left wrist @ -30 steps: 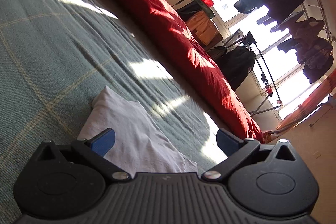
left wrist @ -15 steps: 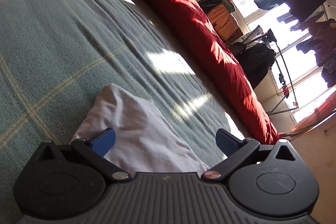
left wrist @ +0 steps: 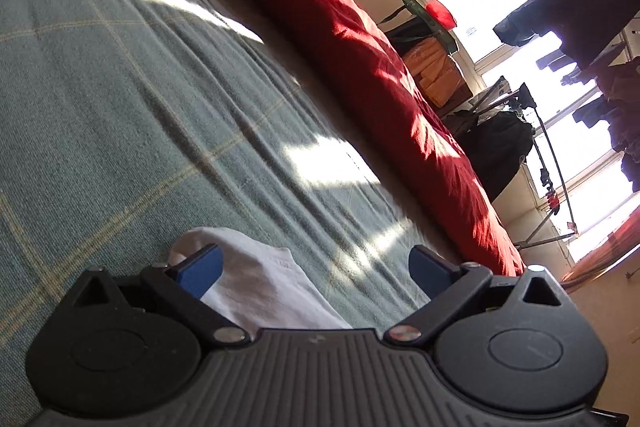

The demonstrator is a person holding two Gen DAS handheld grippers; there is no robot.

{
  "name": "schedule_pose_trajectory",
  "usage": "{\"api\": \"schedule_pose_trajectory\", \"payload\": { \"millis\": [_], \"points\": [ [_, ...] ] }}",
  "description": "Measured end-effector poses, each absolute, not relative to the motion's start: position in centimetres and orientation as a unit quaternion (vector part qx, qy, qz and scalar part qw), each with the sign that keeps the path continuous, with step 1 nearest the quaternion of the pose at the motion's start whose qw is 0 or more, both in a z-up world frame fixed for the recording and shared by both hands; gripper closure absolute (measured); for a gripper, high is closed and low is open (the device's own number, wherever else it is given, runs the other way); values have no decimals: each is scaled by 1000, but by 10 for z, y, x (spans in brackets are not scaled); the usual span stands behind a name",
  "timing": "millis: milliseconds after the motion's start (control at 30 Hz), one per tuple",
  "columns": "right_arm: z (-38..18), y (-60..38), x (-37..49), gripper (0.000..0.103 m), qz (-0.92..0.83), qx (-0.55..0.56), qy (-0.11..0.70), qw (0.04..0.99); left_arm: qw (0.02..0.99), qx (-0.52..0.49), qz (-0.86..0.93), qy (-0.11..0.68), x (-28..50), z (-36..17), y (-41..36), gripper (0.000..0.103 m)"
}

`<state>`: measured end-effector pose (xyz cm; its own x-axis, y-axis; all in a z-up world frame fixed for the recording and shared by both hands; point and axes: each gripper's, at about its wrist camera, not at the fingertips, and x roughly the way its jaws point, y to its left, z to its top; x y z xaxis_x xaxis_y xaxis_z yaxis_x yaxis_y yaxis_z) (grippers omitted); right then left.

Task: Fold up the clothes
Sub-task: 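Unroll both grippers and lift them away from the folded white shirt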

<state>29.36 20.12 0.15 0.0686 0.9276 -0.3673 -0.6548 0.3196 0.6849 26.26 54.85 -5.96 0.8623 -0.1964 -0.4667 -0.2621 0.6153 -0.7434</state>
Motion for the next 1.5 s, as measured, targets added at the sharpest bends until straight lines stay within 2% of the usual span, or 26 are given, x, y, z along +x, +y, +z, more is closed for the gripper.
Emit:
{"api": "schedule_pose_trajectory", "payload": {
  "millis": [100,200,333,533,667,967,1067,1200,1367,1500],
  "points": [
    [1,202,288,0,560,165,396,709,858,-438,41,265,271,-62,554,3],
    [0,201,284,0,558,160,400,709,854,-437,74,271,278,-67,560,11],
    [2,193,279,0,553,135,392,723,870,-412,104,248,277,-54,569,8],
    [-3,184,283,0,541,141,400,726,827,-425,83,360,295,-78,581,8],
    [-7,183,285,0,534,134,407,729,812,-485,-9,324,302,-83,585,3],
    [-12,181,288,0,528,123,410,734,846,-482,-49,222,287,-49,582,3],
    [-14,183,287,0,532,123,411,730,849,-447,-72,274,291,-51,566,2],
    [-13,185,283,0,535,123,412,727,859,-388,26,333,296,-70,561,3],
    [-3,182,272,0,545,112,405,726,854,-423,43,301,271,-64,570,4],
    [8,189,261,0,564,98,389,722,869,-389,10,306,242,-39,551,3]
  ]
}}
